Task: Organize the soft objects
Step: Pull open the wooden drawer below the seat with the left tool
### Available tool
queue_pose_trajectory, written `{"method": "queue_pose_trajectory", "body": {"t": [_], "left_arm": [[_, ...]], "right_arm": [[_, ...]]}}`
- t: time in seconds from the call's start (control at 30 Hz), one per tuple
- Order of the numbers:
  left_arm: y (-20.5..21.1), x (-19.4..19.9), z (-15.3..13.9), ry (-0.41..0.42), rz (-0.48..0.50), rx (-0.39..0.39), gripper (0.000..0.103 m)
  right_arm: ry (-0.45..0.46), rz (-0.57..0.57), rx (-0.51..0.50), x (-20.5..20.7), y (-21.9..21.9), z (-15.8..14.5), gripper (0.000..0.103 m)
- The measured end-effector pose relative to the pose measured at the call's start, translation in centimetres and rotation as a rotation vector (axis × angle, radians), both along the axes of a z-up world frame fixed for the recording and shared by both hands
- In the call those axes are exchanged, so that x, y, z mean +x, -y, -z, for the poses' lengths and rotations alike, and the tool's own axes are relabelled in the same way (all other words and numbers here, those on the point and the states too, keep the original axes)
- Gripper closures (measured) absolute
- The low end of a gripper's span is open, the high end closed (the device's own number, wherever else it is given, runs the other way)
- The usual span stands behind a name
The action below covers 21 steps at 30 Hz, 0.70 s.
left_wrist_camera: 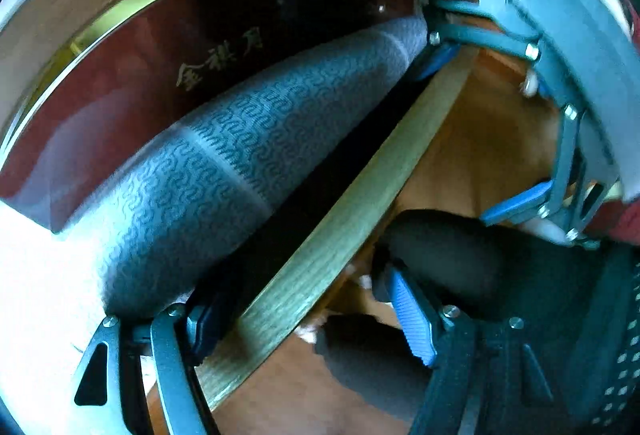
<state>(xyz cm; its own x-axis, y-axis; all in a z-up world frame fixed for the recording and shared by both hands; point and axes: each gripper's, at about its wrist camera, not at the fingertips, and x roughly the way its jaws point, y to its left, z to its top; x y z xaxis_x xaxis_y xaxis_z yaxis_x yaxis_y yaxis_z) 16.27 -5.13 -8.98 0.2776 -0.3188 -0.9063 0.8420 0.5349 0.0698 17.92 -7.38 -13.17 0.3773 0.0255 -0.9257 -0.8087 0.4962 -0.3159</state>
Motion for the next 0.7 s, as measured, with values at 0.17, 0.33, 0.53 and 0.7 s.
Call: {"method": "queue_pose_trajectory", "body": {"t": [0.17, 0.33, 0.53, 0.7], "left_arm": [[-0.2, -2.5, -0.4, 0.035, 0.025, 0.007, 0.031], [-0.3, -5.7, -0.1, 0.023, 0.045, 0.014, 0.034], [-0.5, -7.8, -0.2, -0.039, 0.062, 0.004, 0.034], [-1.5, -11.7, -0.1, -0.115, 0.106, -0.014, 0.042]], "right_arm": [[-0.073, -0.009, 0.015, -0.3, 0.0, -0.4, 0.0], [-0.143, -0.042, 0.022, -1.9, 0.0, -1.1, 0.0], [-0.207, -0.026, 0.043, -4.3, -0.2, -1.4, 0.0], [-0.28, -0.086, 0.044, -8.8, -1.2, -1.0, 0.0]]}}
